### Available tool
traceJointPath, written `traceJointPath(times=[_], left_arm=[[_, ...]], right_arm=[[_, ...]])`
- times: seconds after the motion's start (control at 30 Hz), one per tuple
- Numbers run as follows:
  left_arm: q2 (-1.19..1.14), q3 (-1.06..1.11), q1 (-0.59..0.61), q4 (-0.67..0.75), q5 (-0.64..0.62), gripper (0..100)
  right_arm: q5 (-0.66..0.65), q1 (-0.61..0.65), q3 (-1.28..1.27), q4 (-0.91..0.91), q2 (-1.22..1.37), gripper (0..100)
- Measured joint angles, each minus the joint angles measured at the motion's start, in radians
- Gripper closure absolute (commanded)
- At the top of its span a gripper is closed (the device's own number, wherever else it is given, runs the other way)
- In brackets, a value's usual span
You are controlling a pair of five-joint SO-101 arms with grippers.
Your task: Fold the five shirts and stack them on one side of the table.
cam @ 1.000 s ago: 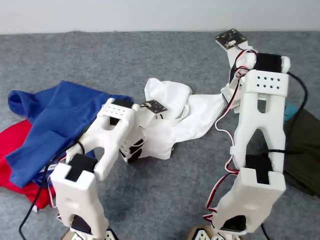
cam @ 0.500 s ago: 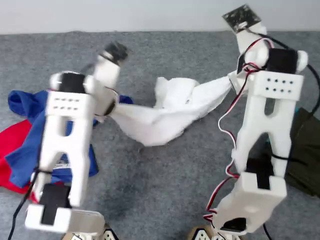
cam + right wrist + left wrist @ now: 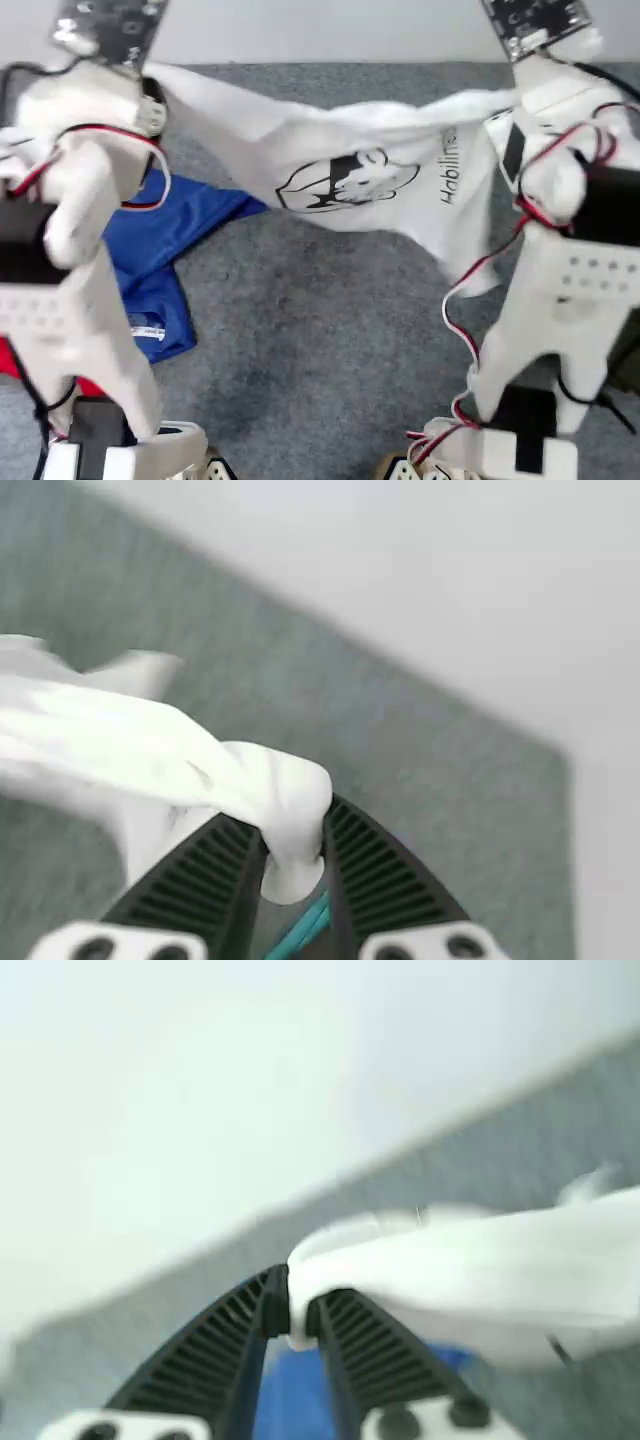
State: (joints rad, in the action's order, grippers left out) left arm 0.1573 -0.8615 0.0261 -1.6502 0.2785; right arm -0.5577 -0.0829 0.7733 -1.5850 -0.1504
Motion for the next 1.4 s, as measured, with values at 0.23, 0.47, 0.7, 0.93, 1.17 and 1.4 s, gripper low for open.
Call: traceJointPath(times=[0.23,0.47,0.7,0.93,1.17,1.4], left_arm=[[0.025,-0.242,0.0,0.0,0.084,99],[0.034,-0.388,0.0,-0.002,0.207,99],[0.043,-0.471,0.0,-0.029,0.305,99],[0.043,-0.325,0.0,-0.084,0.333,99],[0.032,-0.115,0.0,-0.014,0.333,99],[0.034,-0.282,0.0,0.035,0.333,99]], right_arm=[[0.0,0.0,0.0,0.126,-0.072,98.8],[0.0,0.0,0.0,0.137,-0.144,98.8],[-0.018,0.0,0.0,0.13,-0.21,98.8],[-0.069,0.0,-0.071,0.121,-0.178,98.8],[-0.069,0.025,-0.087,0.163,-0.155,98.8],[-0.072,0.028,-0.087,0.252,-0.222,98.8]])
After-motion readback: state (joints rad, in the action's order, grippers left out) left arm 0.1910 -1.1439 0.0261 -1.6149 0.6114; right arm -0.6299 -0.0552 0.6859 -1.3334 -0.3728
